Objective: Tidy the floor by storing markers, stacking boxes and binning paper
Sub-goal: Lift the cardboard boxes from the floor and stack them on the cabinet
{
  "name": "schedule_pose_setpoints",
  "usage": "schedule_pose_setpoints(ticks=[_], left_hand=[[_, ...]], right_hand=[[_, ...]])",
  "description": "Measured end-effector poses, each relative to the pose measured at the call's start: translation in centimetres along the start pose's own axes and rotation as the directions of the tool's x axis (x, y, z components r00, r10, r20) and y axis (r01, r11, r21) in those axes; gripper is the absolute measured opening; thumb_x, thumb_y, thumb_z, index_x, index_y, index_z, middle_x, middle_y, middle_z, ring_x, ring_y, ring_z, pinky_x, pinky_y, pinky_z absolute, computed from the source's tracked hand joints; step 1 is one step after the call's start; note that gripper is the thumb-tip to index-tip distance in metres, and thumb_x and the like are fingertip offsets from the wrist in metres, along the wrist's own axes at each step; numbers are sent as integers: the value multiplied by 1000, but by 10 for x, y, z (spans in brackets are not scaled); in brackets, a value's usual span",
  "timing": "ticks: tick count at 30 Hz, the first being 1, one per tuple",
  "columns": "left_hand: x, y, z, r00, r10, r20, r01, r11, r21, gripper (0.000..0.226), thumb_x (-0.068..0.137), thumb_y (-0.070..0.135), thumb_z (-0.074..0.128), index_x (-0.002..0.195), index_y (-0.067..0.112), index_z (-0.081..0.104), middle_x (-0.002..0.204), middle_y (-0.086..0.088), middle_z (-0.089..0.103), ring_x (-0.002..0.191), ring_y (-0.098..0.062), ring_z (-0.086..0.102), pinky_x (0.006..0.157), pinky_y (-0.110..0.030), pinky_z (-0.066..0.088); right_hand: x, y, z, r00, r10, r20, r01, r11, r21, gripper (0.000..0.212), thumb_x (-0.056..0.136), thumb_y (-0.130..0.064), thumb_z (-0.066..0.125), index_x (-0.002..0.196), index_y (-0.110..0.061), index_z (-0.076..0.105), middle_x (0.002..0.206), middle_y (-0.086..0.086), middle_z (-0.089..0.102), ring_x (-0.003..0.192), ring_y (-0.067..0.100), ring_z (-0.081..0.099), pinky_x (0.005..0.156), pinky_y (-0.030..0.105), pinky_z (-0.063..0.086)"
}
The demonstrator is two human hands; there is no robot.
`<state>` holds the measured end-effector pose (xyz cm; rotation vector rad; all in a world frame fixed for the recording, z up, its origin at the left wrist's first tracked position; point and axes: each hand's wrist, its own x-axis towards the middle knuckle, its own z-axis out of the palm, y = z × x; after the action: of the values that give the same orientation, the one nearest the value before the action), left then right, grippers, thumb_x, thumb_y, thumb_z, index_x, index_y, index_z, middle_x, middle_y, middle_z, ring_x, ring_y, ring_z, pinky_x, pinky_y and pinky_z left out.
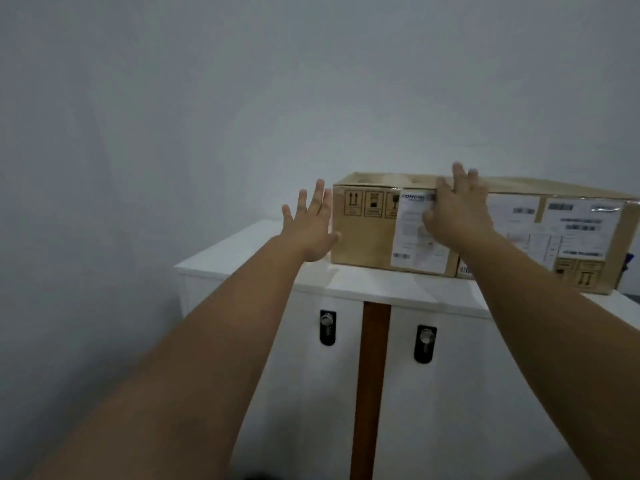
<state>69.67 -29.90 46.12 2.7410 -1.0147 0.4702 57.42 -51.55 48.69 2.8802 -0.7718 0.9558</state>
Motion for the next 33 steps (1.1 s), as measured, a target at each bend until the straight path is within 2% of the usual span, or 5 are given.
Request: schedule_pose_setpoints(ticks=[10, 13, 17, 26, 33], left_hand=[[-238, -165, 60, 877, -476, 66, 444, 750, -490, 69, 101, 52, 29, 156, 21, 1, 163, 6, -15, 151, -16, -9, 123, -45, -3], [-320, -210, 86, 759, -626, 181, 627, 625, -465, 70, 101, 51, 30, 156, 18, 2, 163, 3, -12, 151, -14, -6, 123, -37, -2], [-404, -243, 121, 595, -751, 286, 783, 463, -415, 69, 102, 52, 29, 156, 14, 9, 164, -1, 3, 151, -18, 3, 121, -35, 2], [-532, -292, 230, 183, -786, 590, 919, -75, -387, 41, 91, 50, 51, 119, 21, 60, 126, -1, 60, 117, -28, 56, 107, -50, 41], [-545, -313, 292, 146, -736, 661, 889, -196, -414, 34, 90, 33, 55, 122, 24, 64, 117, -2, 68, 107, -25, 62, 98, -46, 51]], right_hand=[[-154, -200, 94, 861, -468, -198, 465, 570, 678, 70, 83, -5, 52, 148, -16, 28, 158, 9, 20, 143, 20, 22, 119, 42, 13], [-217, -252, 139, 804, -594, 25, 321, 470, 822, 68, 87, -5, 51, 149, -20, 27, 152, 5, 31, 135, 19, 38, 108, 33, 36], [-290, -289, 205, 639, -686, 348, 154, 557, 816, 61, 94, -14, 52, 150, -18, 27, 149, 10, 33, 135, 22, 37, 106, 22, 25], [-386, -332, 321, 273, -392, 879, -341, 814, 469, 66, 92, -35, 52, 150, -15, 26, 146, 4, 42, 131, 27, 45, 110, 36, 35], [-430, -358, 382, 89, -180, 980, -729, 658, 187, 63, 88, -29, 54, 145, -13, 36, 142, 0, 47, 120, 28, 50, 105, 38, 39]])
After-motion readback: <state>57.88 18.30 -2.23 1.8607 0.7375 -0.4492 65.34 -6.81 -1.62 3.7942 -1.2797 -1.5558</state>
